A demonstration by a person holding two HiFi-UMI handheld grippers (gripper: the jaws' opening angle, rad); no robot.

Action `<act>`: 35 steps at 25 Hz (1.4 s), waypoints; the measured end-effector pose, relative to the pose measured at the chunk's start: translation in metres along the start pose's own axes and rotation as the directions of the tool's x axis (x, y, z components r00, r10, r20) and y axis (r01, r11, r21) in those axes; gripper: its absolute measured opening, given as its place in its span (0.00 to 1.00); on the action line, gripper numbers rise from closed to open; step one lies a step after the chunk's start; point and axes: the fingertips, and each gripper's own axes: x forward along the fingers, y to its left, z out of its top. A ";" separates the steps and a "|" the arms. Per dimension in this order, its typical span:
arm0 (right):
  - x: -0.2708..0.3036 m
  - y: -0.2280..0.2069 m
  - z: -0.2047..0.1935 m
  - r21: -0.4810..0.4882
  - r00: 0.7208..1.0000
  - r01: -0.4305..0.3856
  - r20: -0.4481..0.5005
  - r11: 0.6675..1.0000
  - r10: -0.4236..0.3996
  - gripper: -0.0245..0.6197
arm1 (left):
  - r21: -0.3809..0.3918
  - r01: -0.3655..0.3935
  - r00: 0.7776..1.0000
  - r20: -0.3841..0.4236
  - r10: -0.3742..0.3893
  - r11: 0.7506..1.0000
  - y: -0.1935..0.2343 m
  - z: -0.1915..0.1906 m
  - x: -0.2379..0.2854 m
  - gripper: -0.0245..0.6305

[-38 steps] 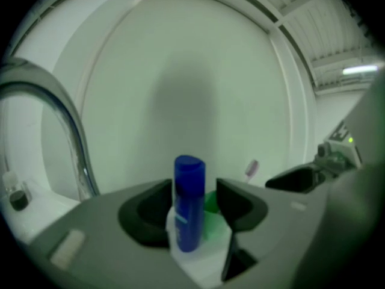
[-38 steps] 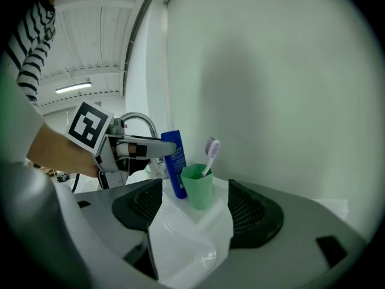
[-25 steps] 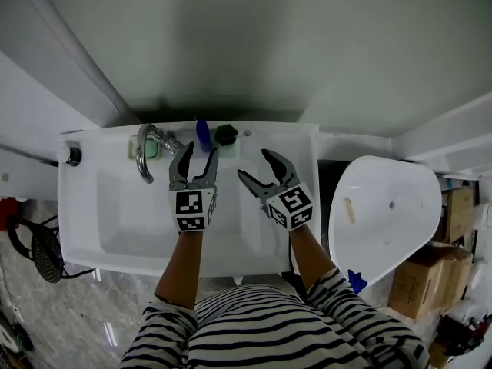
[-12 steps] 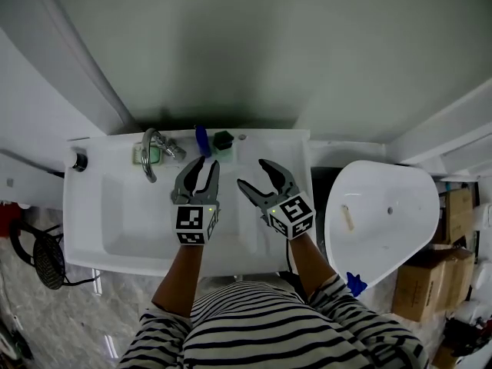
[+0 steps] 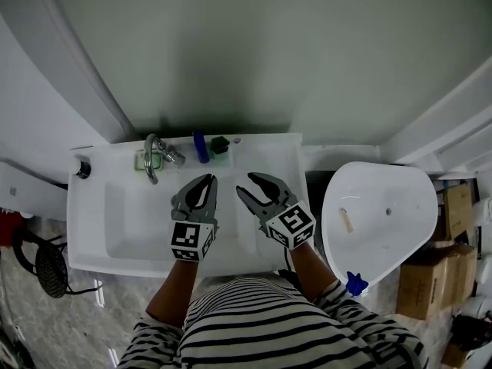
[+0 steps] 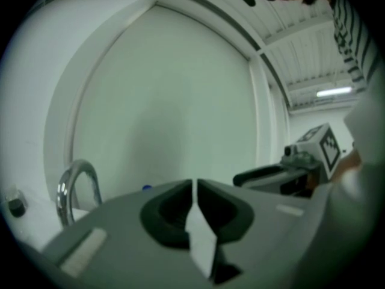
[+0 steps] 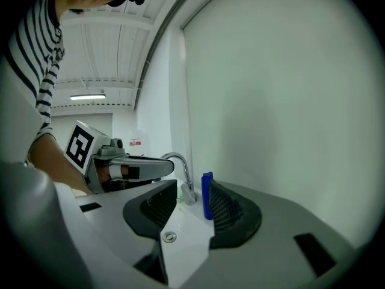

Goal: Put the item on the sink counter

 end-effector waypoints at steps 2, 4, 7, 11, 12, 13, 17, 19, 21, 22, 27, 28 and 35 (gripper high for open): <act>-0.006 0.006 0.005 0.005 1.000 -0.002 0.012 1.000 0.002 0.22 | 0.003 0.023 1.000 0.009 -0.023 1.000 -0.006 0.004 -0.008 0.07; -0.013 0.010 0.010 0.003 1.000 0.000 0.020 1.000 0.000 0.12 | 0.005 0.046 0.999 0.018 -0.046 0.999 -0.012 0.009 -0.015 0.05; -0.023 0.016 0.016 0.007 1.000 -0.004 0.026 1.000 0.004 0.10 | 0.007 0.074 0.997 0.024 -0.074 0.997 -0.019 0.010 -0.024 0.05; -0.032 0.025 0.021 0.007 0.999 -0.007 0.032 1.000 0.007 0.08 | 0.006 0.113 0.993 0.022 -0.113 0.994 -0.027 0.010 -0.035 0.05; -0.034 0.028 0.023 0.007 0.999 -0.008 0.034 1.000 0.008 0.08 | 0.006 0.123 0.992 0.022 -0.124 0.992 -0.030 0.010 -0.039 0.05; -0.036 0.031 0.025 0.007 0.999 -0.010 0.039 1.000 0.010 0.08 | 0.008 0.135 0.991 0.017 -0.135 0.991 -0.034 0.010 -0.043 0.05; -0.044 0.041 0.032 0.015 0.998 -0.022 0.057 1.000 0.021 0.07 | 0.035 0.187 0.982 0.004 -0.187 0.982 -0.044 0.008 -0.060 0.05; -0.050 0.047 0.034 0.012 0.998 -0.026 0.061 1.000 0.026 0.07 | 0.048 0.207 0.978 -0.005 -0.207 0.977 -0.047 0.005 -0.071 0.05; -0.056 0.052 0.032 0.006 0.998 -0.028 0.058 1.000 0.028 0.07 | 0.047 0.215 0.977 -0.021 -0.214 0.975 -0.047 -0.002 -0.081 0.05; -0.059 0.055 0.031 0.004 0.998 -0.029 0.055 1.000 0.029 0.07 | 0.043 0.214 0.977 -0.029 -0.213 0.976 -0.047 -0.006 -0.085 0.05; -0.065 0.065 0.023 0.010 0.999 -0.035 0.038 0.999 0.034 0.06 | 0.020 0.229 0.973 -0.036 -0.228 0.973 -0.049 -0.012 -0.096 0.05; -0.066 0.067 0.023 0.008 0.999 -0.036 0.038 0.999 0.035 0.06 | 0.019 0.236 0.971 -0.030 -0.236 0.972 -0.051 -0.012 -0.098 0.05; -0.063 0.075 0.026 -0.014 0.998 -0.048 0.045 0.999 0.049 0.05 | -0.015 0.256 0.967 -0.010 -0.256 0.967 -0.060 -0.013 -0.100 0.05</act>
